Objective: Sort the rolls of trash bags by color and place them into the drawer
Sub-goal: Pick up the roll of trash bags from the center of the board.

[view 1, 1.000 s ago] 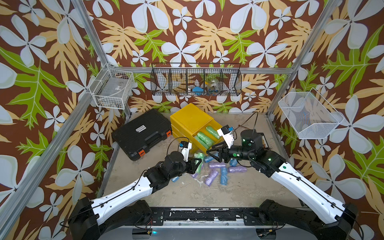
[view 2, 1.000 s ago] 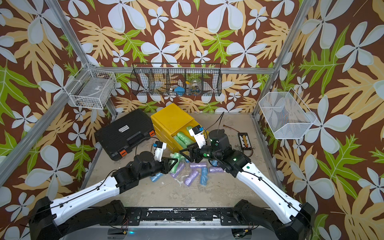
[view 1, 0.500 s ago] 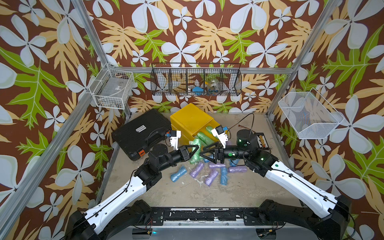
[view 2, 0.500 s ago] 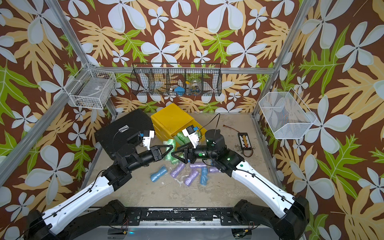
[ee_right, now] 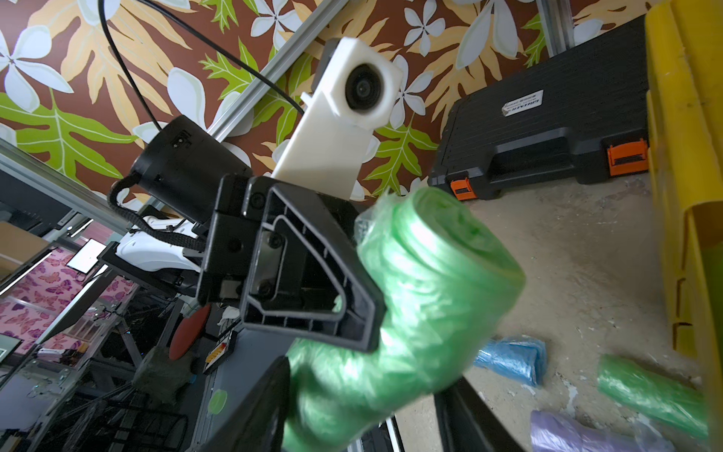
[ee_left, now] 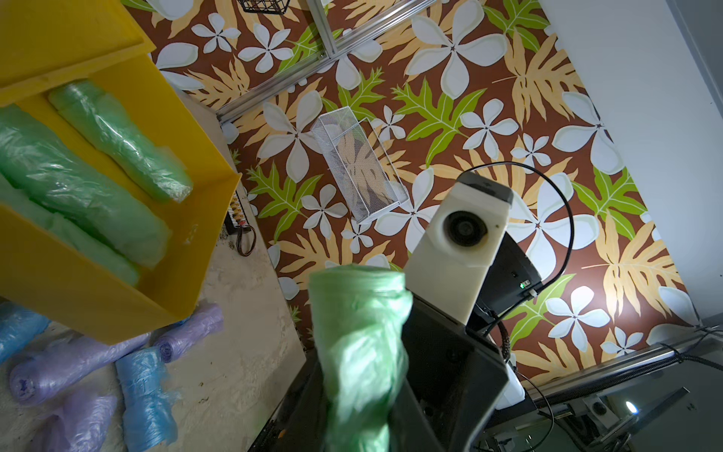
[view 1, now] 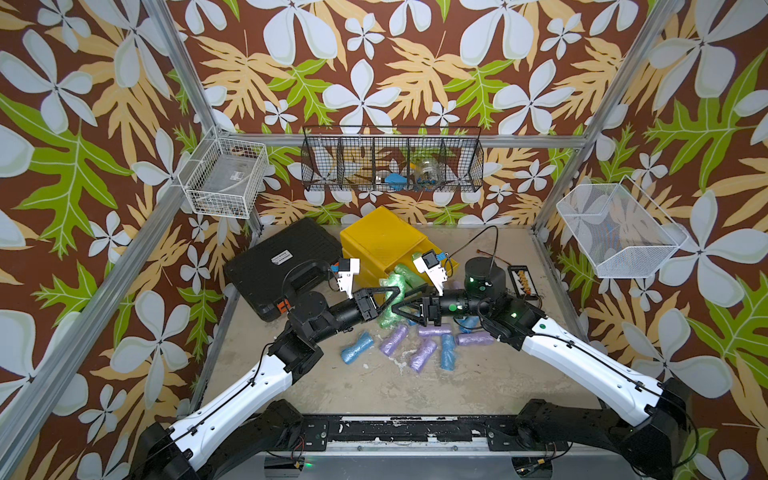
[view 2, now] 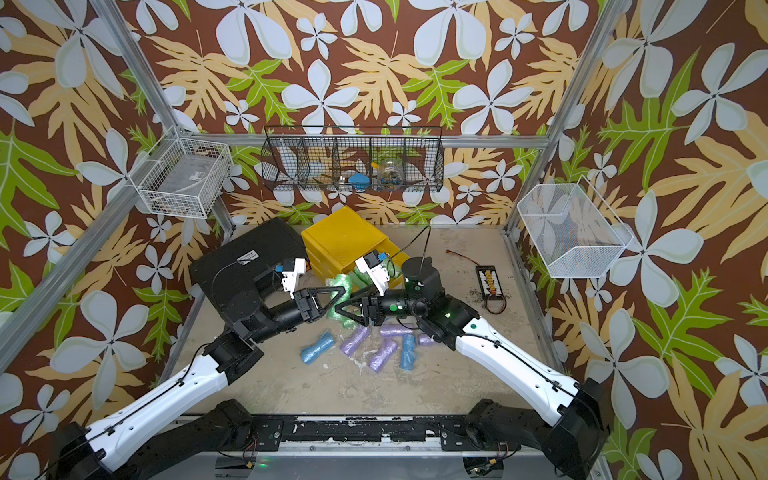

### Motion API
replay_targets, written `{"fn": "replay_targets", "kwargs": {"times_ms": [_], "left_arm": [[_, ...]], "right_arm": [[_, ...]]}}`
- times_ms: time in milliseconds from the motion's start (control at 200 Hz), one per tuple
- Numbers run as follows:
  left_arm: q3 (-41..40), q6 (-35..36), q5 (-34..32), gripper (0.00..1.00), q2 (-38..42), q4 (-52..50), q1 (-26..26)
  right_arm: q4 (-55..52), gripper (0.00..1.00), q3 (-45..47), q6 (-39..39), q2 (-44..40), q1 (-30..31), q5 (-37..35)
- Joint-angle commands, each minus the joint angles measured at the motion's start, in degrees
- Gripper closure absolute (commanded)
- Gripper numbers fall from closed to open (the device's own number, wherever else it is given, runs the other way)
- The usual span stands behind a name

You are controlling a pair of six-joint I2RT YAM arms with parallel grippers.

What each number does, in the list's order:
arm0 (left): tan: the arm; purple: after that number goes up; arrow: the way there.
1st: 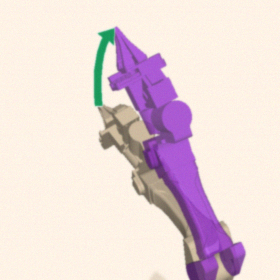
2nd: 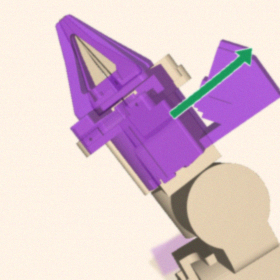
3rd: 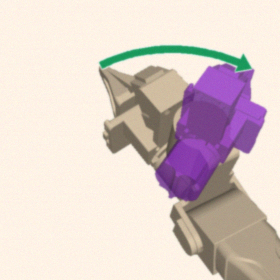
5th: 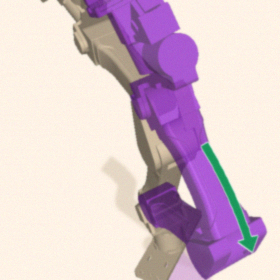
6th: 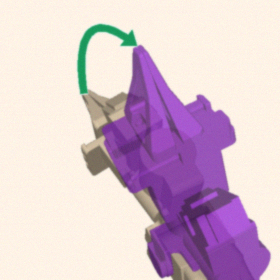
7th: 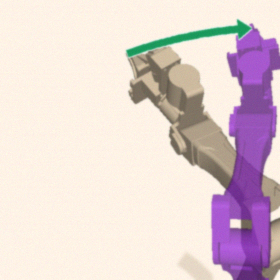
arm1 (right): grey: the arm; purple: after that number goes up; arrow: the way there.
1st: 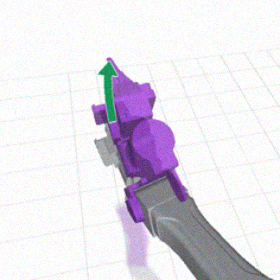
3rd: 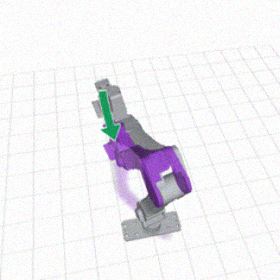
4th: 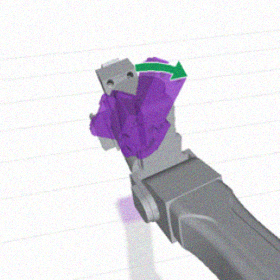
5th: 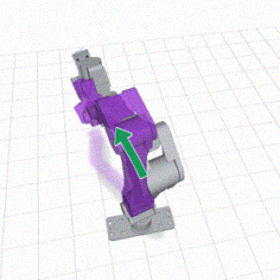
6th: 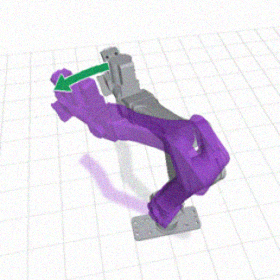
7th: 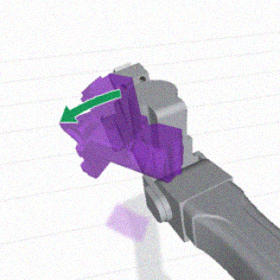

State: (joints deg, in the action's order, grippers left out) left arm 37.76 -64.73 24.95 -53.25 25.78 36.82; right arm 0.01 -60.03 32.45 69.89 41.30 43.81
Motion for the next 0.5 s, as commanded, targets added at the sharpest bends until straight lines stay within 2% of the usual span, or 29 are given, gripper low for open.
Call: {"fn": "replay_targets", "kwargs": {"times_ms": [0,105,220,260,385,495], "left_arm": [[-0.1,-0.8,1.0,0.8,0.0,3.3,-0.2],[-0.1,-1.2,0.9,0.77,0.0,3.8,-0.2],[0.0,-1.4,1.0,0.72,0.0,4.2,-0.3],[0.1,-1.6,1.0,0.66,0.1,4.4,-0.4],[0.5,-2.1,0.2,0.4,0.9,3.4,-1.9],[3.2,1.7,-4.2,0.33,2.5,-6.5,-3.1]], "right_arm": [[3.6,0.45,-0.6,1.3,0.8,0.6,1.8],[4.3,0.55,-1.1,1.7,1.9,0.8,3.1],[4.7,0.7,-1.5,1.9,2.6,0.9,3.8],[4.7,0.74,-1.7,1.8,2.7,1.0,3.7],[0.0,0.8,-3.7,-1.7,2.8,1.0,1.2],[-8.9,0.81,-8.1,-8.5,3.5,0.6,-4.6]]}}
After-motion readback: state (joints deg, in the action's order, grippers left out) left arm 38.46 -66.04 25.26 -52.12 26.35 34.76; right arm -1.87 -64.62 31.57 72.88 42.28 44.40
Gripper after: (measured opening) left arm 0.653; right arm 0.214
